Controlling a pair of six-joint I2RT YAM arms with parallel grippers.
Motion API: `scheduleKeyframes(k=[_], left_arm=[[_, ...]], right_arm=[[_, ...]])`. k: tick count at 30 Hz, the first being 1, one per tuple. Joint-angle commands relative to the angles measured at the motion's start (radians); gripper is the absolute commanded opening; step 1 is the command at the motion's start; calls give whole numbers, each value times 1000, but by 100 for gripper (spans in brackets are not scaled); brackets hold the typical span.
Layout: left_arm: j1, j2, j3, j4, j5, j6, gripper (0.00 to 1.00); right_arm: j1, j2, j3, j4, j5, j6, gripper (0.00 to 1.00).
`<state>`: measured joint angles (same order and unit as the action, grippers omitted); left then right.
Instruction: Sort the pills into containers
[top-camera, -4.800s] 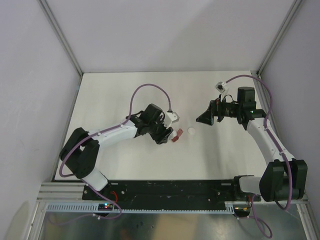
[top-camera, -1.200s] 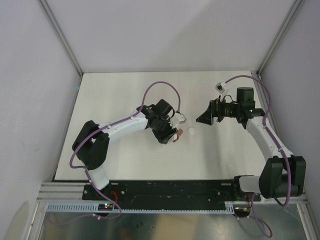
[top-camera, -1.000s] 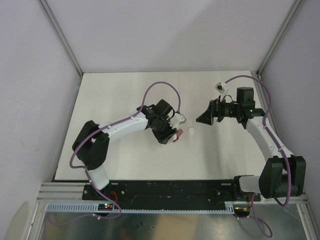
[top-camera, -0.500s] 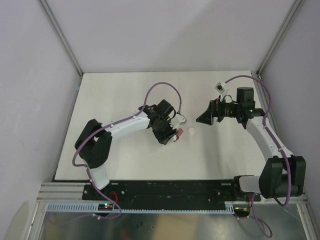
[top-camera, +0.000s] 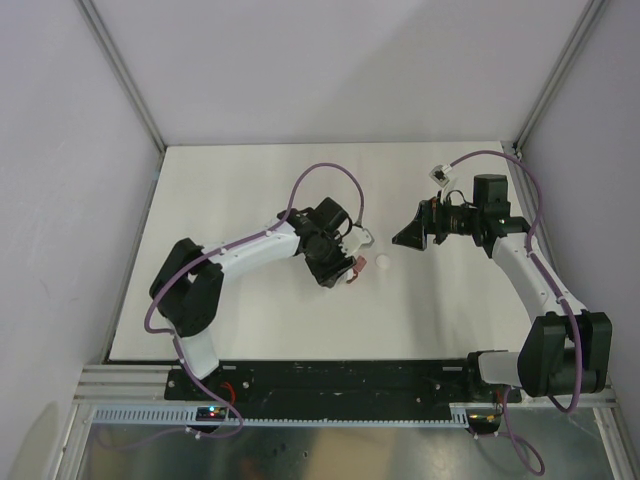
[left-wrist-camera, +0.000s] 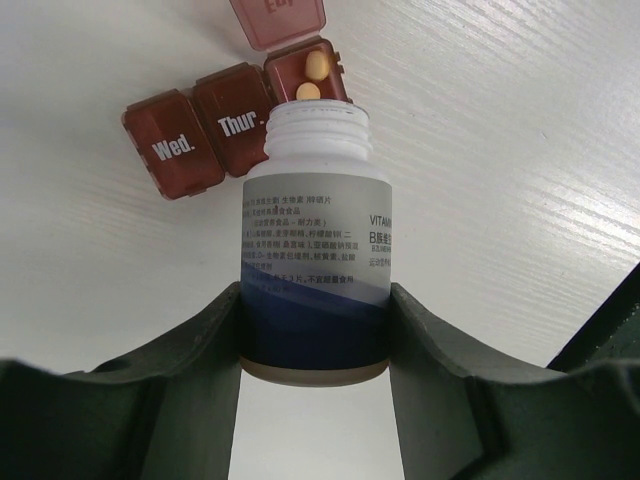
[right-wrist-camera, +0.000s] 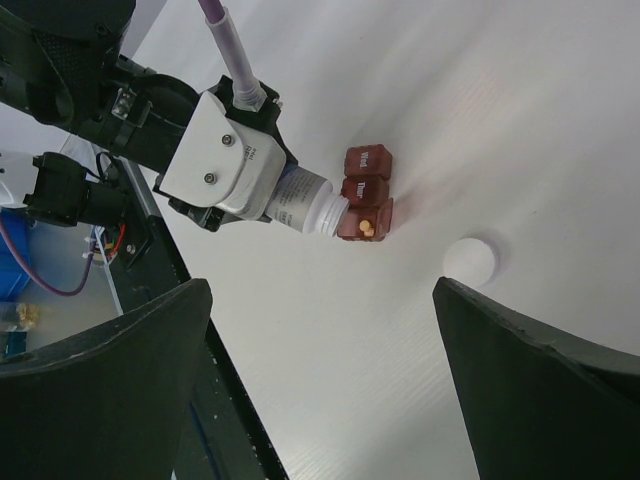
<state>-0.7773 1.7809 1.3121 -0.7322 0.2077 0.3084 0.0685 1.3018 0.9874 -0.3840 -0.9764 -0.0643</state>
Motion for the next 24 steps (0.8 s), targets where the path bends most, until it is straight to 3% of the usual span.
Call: scheduleKeyframes(k=[1, 24], left_arm=[[-7, 0, 52, -13, -13, 29, 0], [-15, 1, 62, -17, -33, 39, 0]], right_arm=[[-3, 3, 1, 13, -17, -12, 100], [-3, 9, 2, 14, -16, -11, 100]])
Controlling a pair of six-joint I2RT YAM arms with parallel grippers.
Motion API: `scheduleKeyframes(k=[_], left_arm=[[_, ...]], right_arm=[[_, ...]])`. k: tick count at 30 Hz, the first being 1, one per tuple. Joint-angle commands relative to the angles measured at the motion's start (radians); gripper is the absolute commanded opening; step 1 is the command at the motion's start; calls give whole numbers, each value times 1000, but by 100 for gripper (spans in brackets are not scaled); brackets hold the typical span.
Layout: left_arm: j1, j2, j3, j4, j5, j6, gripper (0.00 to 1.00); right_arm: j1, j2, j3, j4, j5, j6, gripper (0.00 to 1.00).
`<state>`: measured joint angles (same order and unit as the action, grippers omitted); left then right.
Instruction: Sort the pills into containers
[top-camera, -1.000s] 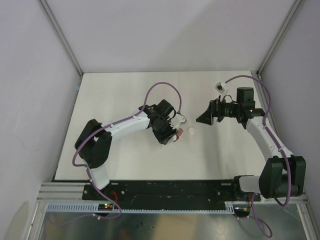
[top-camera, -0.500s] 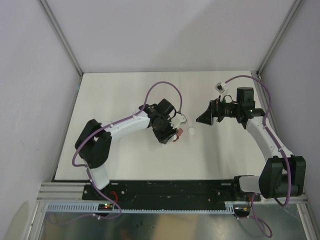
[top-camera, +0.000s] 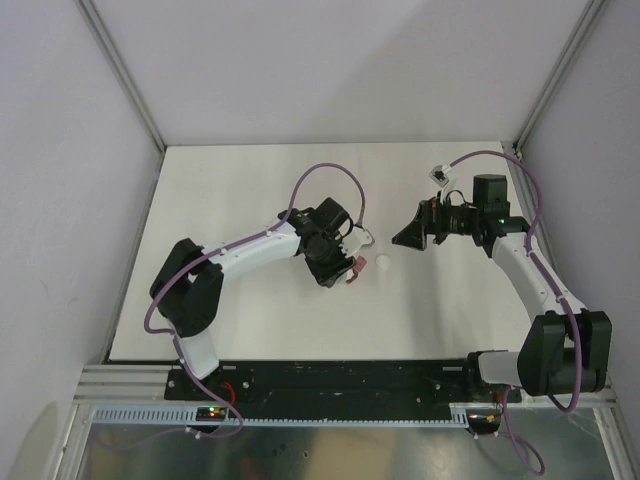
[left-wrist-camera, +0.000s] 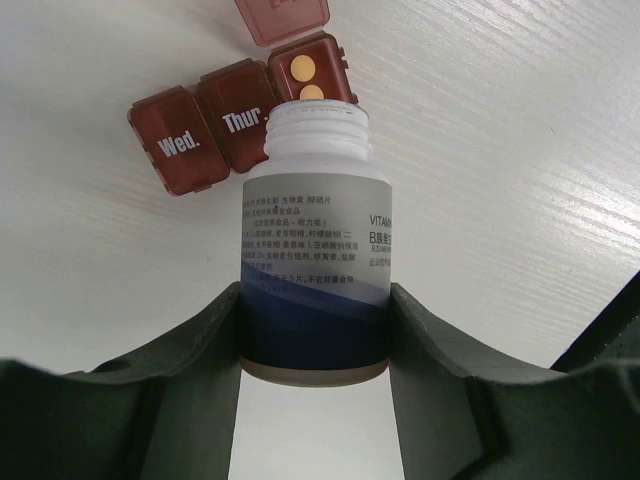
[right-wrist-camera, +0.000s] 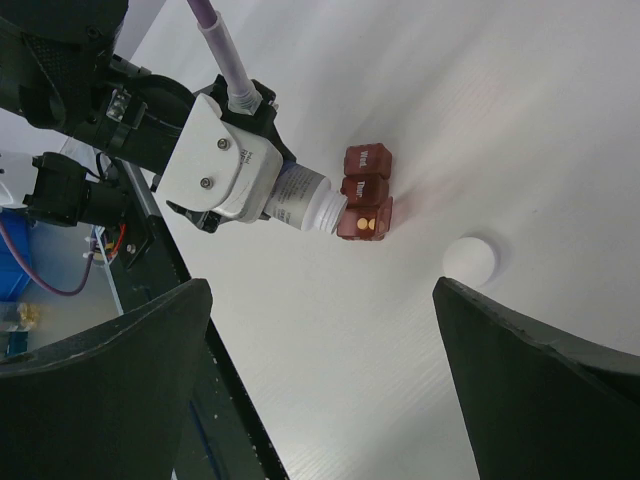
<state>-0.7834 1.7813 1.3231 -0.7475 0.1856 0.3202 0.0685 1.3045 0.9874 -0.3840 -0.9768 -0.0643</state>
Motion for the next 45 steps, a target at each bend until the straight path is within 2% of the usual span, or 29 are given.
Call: scheduleKeyframes(k=[1, 20, 31, 45], left_arm=[[-9, 2, 53, -2, -12, 28, 0], [-11, -39, 46, 24, 3, 30, 0], [-6, -156, -103, 192, 2, 8, 0], [55, -346, -296, 438, 86, -47, 0]], right_arm=[[-3, 7, 1, 14, -15, -12, 100], [-9, 9, 1, 16, -3, -8, 100], [-10, 17, 0, 12, 14, -6, 100], [36, 73, 0, 14, 8, -8, 100]])
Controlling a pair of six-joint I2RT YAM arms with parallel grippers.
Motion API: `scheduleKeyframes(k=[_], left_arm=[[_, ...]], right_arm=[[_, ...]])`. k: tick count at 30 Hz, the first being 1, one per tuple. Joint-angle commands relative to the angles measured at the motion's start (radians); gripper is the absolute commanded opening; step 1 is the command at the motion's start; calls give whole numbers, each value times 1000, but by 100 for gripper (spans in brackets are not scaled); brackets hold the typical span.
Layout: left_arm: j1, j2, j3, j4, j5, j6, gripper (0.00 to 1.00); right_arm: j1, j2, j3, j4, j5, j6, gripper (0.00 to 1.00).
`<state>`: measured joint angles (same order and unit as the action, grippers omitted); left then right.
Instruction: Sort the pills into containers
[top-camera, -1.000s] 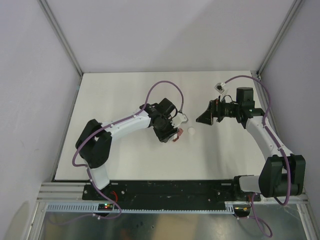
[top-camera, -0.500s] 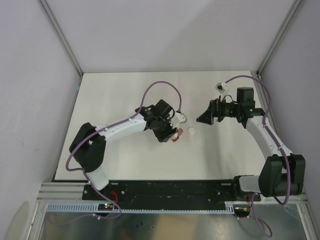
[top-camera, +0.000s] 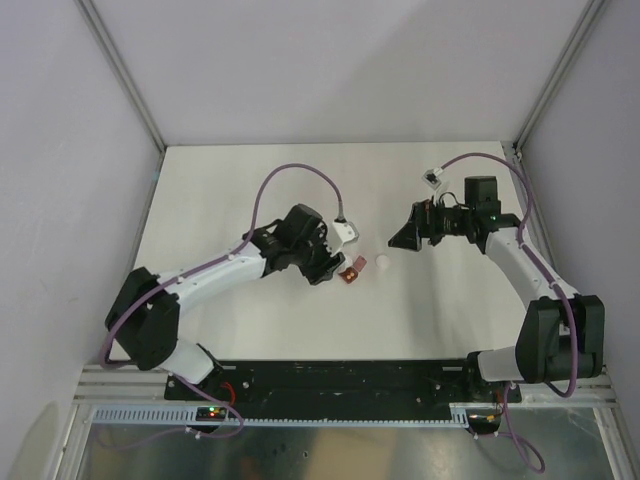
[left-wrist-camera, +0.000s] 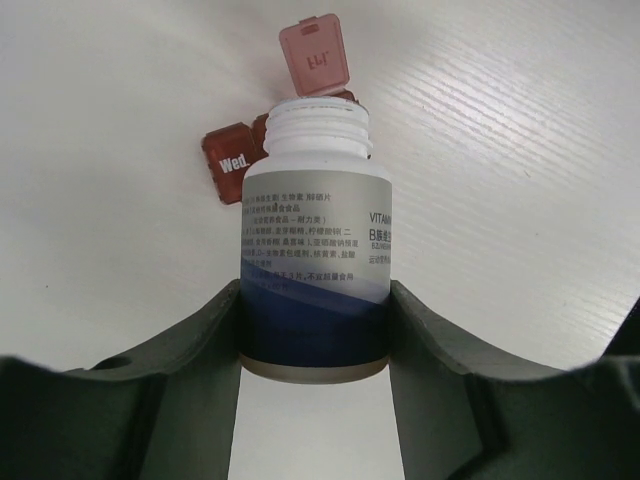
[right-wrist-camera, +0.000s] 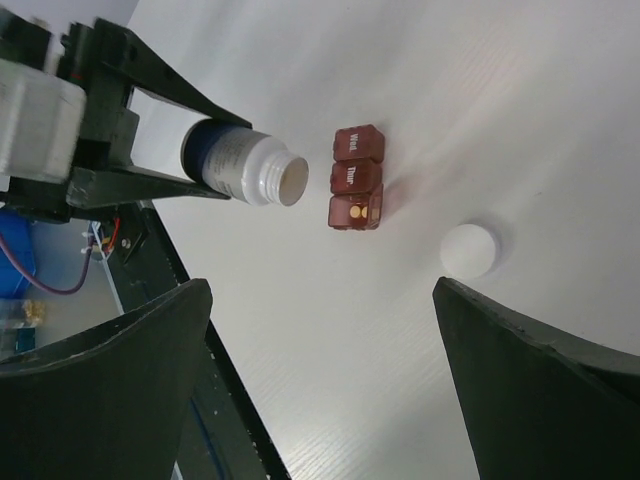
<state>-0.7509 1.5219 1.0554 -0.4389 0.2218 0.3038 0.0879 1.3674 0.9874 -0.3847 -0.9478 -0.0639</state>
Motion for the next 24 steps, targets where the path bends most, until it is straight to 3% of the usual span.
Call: scheduleKeyframes(k=[1, 14, 24], left_arm=[[29, -101, -43, 144, 56, -31, 0], [63, -282, -86, 225, 153, -110, 0], [63, -305, -41, 223, 213, -181, 0]], right_arm=[[19, 14, 0, 20, -34, -7, 100], [159, 75, 119, -81, -118, -84, 100], [214, 142, 238, -57, -200, 29, 100]])
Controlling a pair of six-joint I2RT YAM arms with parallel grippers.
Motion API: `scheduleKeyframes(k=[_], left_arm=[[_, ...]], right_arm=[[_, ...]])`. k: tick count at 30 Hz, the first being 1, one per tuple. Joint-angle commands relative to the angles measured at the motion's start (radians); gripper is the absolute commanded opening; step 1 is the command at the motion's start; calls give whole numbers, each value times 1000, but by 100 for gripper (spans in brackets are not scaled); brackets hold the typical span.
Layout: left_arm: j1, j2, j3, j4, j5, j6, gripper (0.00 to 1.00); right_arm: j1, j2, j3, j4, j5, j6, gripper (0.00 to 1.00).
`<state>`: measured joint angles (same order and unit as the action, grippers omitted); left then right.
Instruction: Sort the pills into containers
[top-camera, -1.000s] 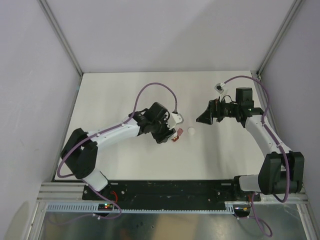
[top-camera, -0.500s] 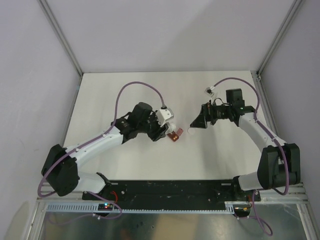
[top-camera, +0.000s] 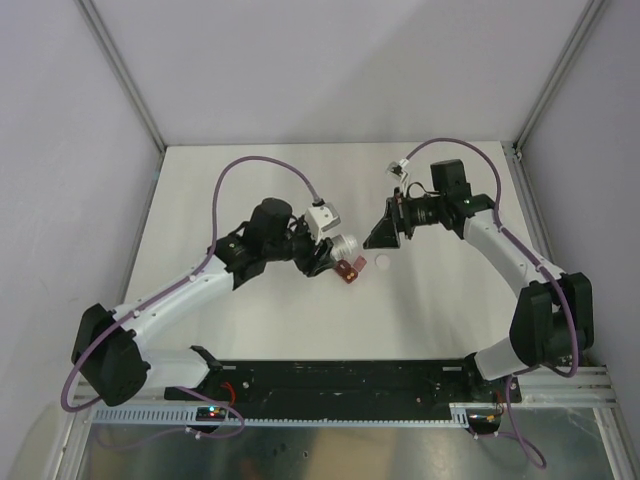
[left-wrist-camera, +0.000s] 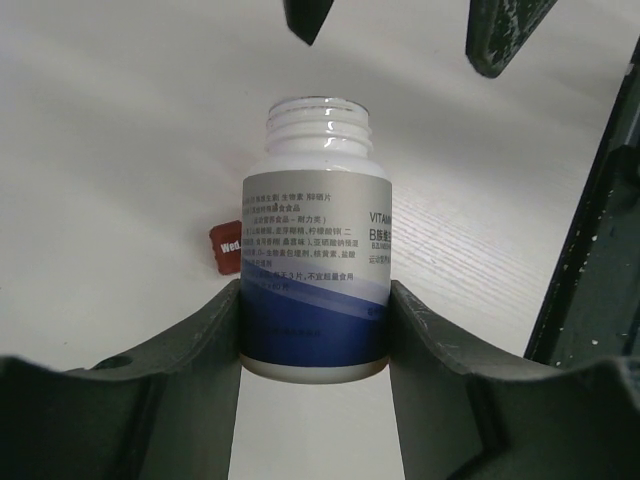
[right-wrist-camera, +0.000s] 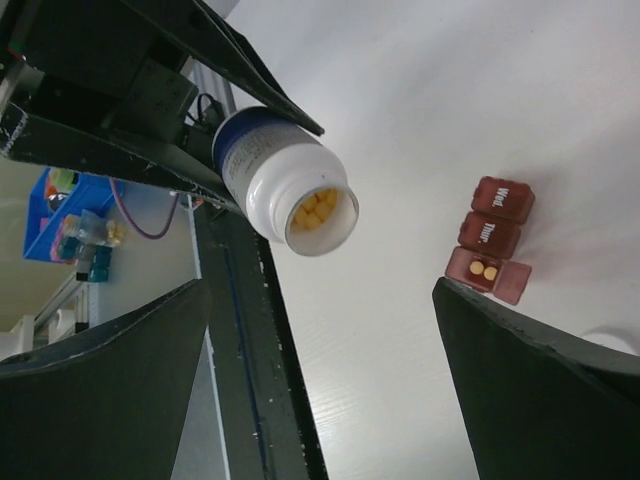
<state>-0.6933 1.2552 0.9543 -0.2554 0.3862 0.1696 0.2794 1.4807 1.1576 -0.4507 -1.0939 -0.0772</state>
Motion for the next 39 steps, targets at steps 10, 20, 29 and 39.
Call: scheduleKeyframes(k=[10, 20, 29, 39], left_arm=[[3, -43, 102, 31, 61, -71, 0], [-9, -15, 127, 30, 41, -58, 0], [-15, 13, 141, 30, -6, -26, 0], [-29, 54, 134, 28, -56, -1, 0]], right_arm=[[58, 96, 123, 35, -90, 121, 100], [96, 80, 148, 69, -125, 189, 96], [125, 20, 149, 73, -129, 214, 92], [125, -46, 163, 48, -120, 210, 90]])
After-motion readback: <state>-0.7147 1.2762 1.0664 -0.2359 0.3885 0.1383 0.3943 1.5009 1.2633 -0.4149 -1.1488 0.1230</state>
